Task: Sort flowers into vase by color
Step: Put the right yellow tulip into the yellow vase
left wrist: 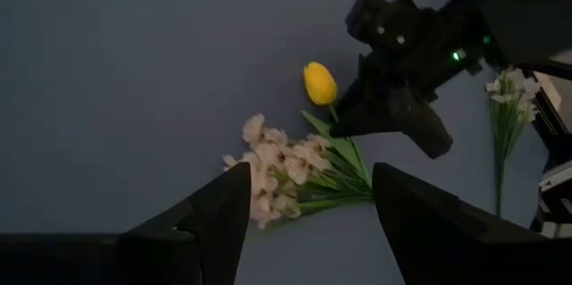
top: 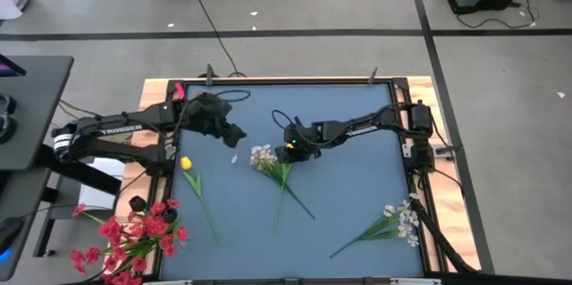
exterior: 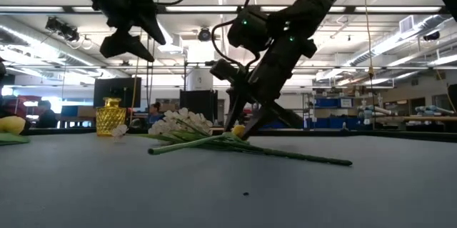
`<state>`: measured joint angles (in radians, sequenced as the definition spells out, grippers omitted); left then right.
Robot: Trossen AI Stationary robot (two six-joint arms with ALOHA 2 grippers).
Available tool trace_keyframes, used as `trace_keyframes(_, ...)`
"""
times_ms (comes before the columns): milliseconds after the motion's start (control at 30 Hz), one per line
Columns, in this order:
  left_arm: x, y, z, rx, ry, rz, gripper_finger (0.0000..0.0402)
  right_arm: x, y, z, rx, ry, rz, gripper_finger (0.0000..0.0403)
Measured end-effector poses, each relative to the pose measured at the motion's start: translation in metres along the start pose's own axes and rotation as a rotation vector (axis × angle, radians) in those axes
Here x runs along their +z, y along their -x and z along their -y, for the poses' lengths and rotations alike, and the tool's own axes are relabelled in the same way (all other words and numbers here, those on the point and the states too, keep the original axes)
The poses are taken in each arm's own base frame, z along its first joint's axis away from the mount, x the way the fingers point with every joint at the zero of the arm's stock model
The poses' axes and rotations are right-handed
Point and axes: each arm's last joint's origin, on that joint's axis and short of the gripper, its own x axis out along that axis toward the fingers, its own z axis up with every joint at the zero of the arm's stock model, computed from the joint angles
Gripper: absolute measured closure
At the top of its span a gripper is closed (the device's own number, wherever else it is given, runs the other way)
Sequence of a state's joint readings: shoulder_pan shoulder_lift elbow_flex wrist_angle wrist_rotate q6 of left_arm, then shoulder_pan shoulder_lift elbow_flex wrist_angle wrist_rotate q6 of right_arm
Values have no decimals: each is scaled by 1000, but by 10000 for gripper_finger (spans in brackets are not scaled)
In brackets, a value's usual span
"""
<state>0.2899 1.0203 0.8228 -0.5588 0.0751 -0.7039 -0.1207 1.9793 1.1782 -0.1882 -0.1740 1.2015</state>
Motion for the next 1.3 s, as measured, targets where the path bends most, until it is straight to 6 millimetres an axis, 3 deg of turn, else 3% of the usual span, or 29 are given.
trace_keyframes(233,12,2,-15,-9,-27,4,162,10,2,4,-6,-5,32,378)
trace_keyframes(300,15,3,-19,-15,-36,5,166,13,3,3,6,3,39,392)
trace_keyframes(500,21,5,-24,-42,-55,12,182,21,18,-5,67,27,102,392)
trace_keyframes(1067,35,7,-10,-228,-146,137,189,64,126,-47,372,392,653,398)
trace_keyframes(1300,49,5,2,-318,-193,278,189,65,149,-57,464,518,760,399)
